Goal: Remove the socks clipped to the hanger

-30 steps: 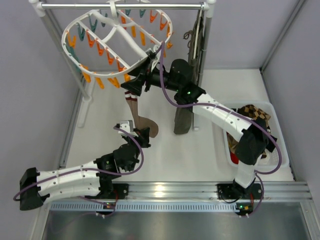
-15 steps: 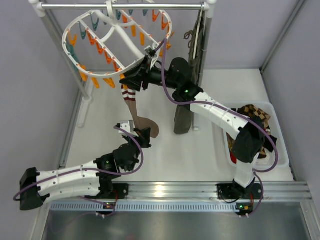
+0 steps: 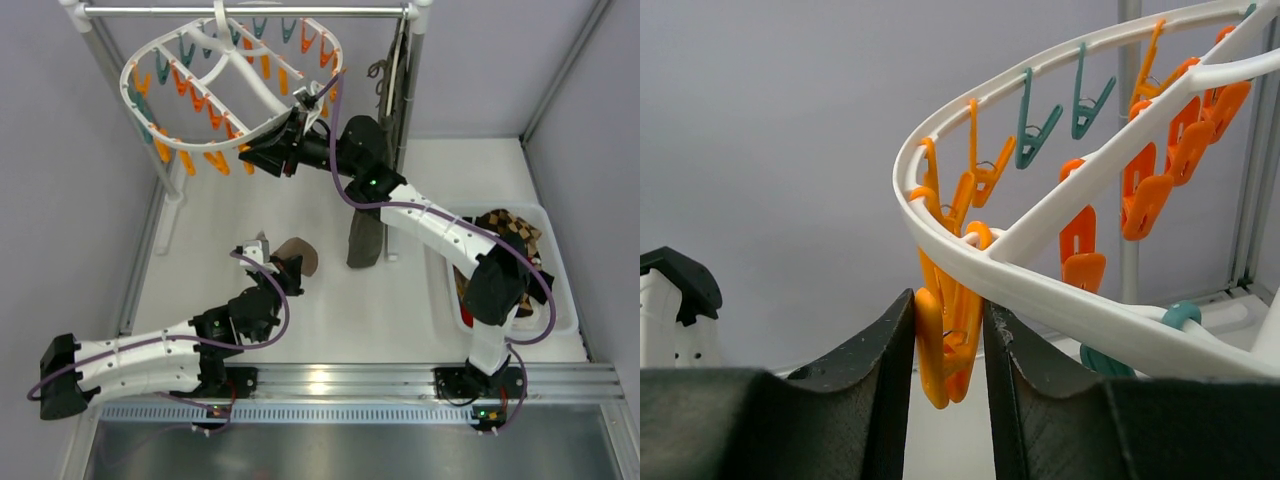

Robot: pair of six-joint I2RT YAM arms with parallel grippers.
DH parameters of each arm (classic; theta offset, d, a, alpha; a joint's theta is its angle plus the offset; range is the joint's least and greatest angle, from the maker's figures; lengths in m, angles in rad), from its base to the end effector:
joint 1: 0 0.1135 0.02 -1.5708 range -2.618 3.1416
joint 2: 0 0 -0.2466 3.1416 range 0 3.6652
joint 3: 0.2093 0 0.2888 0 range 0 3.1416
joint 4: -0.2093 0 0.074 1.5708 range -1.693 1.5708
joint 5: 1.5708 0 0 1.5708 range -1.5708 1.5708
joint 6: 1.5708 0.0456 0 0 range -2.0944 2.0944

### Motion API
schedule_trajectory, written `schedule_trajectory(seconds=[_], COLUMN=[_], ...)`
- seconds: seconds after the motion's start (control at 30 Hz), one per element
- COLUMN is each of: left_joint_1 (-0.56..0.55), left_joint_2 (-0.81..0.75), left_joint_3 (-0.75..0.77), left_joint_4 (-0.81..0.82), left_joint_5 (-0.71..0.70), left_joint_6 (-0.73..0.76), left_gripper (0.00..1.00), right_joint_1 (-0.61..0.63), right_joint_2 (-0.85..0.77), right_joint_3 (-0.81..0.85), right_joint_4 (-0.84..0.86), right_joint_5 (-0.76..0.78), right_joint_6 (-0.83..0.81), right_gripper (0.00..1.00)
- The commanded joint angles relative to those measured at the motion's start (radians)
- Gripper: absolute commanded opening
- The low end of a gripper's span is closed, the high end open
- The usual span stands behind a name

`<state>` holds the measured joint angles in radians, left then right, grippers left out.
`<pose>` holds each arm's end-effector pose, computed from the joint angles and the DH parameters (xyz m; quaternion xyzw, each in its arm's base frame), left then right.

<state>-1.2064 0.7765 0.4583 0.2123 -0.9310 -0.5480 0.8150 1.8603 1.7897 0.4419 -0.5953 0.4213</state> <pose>0.1168 -0.2036 0.2442 -0.0692 0.7258 -0.2461 0.6387 0.3110 0.3673 0.4303 -0.3430 0.4818 0.5923 0.5472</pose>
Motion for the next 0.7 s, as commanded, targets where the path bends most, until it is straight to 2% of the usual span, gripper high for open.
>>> schedule_trajectory(seconds=[0.0,0.2,0.4,0.5,0.6,0.63,0.67], left_joint_1=[-0.005,-0.005,-0.005,-0.005,-0.005,-0.005,-0.005], left_joint_2=[0.001,-0.003,-0.025,-0.045,-0.066,-0.068,-0.072], left_joint_3=[0.028,0.026,0.043,0.039,0.039,0.042,0.045], left_joint_4=[0.009,0.007,0.007,0.007,0.004,0.004,0.001], left_joint_5=[0.008,0.047,0.167,0.217,0.265,0.3,0.325], left_joint_6=[-0.001,0.0,0.059,0.074,0.089,0.1,0.106], left_gripper=[0.0,0.0,0.0,0.0,0.0,0.0,0.0], right_joint_1=[-0.017,-0.017,-0.014,-0.014,-0.014,-0.013,-0.013], right_joint_2=[-0.012,-0.021,-0.068,-0.11,-0.176,-0.194,-0.232], right_joint_3=[0.014,-0.007,-0.056,-0.101,-0.18,-0.225,-0.248], right_joint_4=[0.089,0.096,0.103,0.101,0.113,0.112,0.112], right_joint_5=[0.011,0.008,0.009,0.015,0.028,0.034,0.034], right_joint_6=[0.013,0.014,0.014,0.011,0.001,-0.001,-0.004], right_gripper=[0.06,0.11,0.49,0.74,0.86,0.99,0.99])
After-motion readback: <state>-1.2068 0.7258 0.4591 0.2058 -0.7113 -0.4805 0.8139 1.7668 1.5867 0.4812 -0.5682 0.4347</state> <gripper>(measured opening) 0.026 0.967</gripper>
